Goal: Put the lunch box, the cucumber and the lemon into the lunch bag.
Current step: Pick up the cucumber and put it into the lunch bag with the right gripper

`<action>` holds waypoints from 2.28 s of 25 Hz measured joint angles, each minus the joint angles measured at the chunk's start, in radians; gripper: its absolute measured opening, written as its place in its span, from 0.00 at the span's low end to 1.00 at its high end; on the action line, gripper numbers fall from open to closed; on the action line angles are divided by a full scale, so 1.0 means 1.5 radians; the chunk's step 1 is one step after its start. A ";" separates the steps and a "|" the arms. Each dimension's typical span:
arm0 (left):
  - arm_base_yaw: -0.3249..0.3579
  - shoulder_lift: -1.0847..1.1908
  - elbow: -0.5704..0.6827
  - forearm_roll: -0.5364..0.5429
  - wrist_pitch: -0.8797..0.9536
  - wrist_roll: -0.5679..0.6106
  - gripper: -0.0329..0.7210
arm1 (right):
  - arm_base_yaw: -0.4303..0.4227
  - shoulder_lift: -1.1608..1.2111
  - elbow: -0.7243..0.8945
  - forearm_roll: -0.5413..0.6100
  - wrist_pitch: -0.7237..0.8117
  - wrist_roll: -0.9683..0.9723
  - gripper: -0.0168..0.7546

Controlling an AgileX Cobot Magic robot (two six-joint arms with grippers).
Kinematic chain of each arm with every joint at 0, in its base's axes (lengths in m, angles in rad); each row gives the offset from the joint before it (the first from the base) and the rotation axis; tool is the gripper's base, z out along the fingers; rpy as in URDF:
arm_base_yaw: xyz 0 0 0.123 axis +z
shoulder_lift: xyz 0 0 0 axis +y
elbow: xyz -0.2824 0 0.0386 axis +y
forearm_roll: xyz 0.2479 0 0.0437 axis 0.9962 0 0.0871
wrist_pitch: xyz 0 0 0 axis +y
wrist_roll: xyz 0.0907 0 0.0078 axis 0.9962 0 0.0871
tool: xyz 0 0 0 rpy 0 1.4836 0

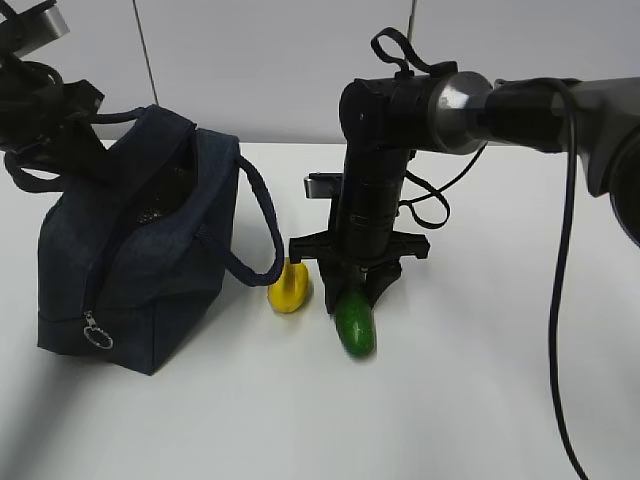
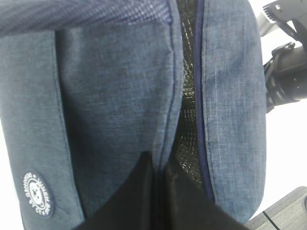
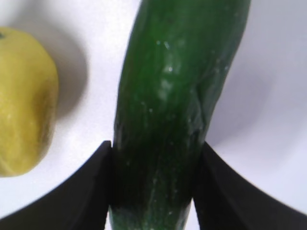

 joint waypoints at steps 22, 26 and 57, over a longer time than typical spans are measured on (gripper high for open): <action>0.000 0.000 0.000 0.060 -0.009 -0.010 0.03 | 0.000 -0.137 -0.001 0.200 0.001 -0.083 0.48; 0.000 0.000 0.000 0.069 -0.014 -0.011 0.03 | 0.000 -0.140 -0.004 0.332 0.001 -0.141 0.48; 0.003 0.000 0.000 -0.100 0.016 0.038 0.03 | 0.000 -0.062 -0.005 0.592 -0.125 -0.332 0.48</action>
